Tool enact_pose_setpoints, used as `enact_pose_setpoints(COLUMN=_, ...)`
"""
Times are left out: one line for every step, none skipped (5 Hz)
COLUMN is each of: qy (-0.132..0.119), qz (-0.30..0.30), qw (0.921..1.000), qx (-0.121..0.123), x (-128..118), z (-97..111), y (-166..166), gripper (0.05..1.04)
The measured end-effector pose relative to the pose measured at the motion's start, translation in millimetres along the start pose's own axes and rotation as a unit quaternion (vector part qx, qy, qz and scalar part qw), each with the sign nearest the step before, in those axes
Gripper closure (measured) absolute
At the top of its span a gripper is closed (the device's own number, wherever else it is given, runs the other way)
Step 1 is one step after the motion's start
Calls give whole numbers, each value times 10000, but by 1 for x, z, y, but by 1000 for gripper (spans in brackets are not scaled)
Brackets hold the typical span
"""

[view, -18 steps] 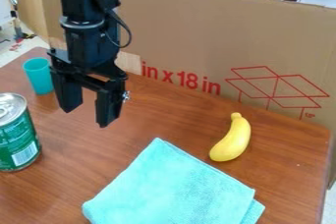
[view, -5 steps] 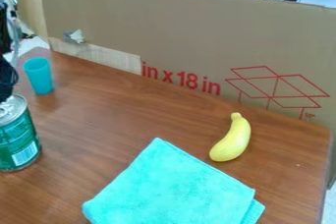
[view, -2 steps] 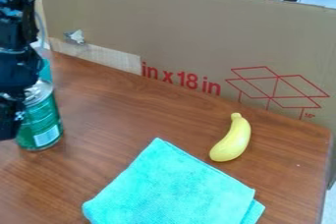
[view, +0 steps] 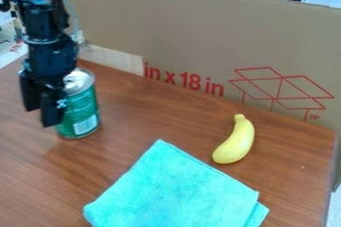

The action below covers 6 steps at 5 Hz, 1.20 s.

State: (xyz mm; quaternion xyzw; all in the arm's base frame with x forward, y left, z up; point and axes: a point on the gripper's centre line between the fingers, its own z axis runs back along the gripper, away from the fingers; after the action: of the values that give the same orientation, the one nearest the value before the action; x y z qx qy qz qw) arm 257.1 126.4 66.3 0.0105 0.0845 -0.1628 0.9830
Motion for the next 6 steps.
enact_pose_setpoints(qy=-223, qz=-68, qw=9997, qx=-62, x=22, z=5, y=-2, gripper=82)
enact_pose_setpoints(qy=-461, qz=219, qw=9986, qx=-132, x=38, z=7, y=3, gripper=82)
enact_pose_setpoints(qy=-728, qz=1028, qw=9918, qx=-229, x=51, z=11, y=8, gripper=82)
enact_pose_setpoints(qy=-997, qz=1453, qw=9839, qx=-291, x=57, z=18, y=19, gripper=82)
enact_pose_setpoints(qy=-1204, qz=1566, qw=9801, qx=-196, x=63, z=28, y=31, gripper=82)
enact_pose_setpoints(qy=-1222, qz=1590, qw=9797, qx=-62, x=64, z=32, y=36, gripper=82)
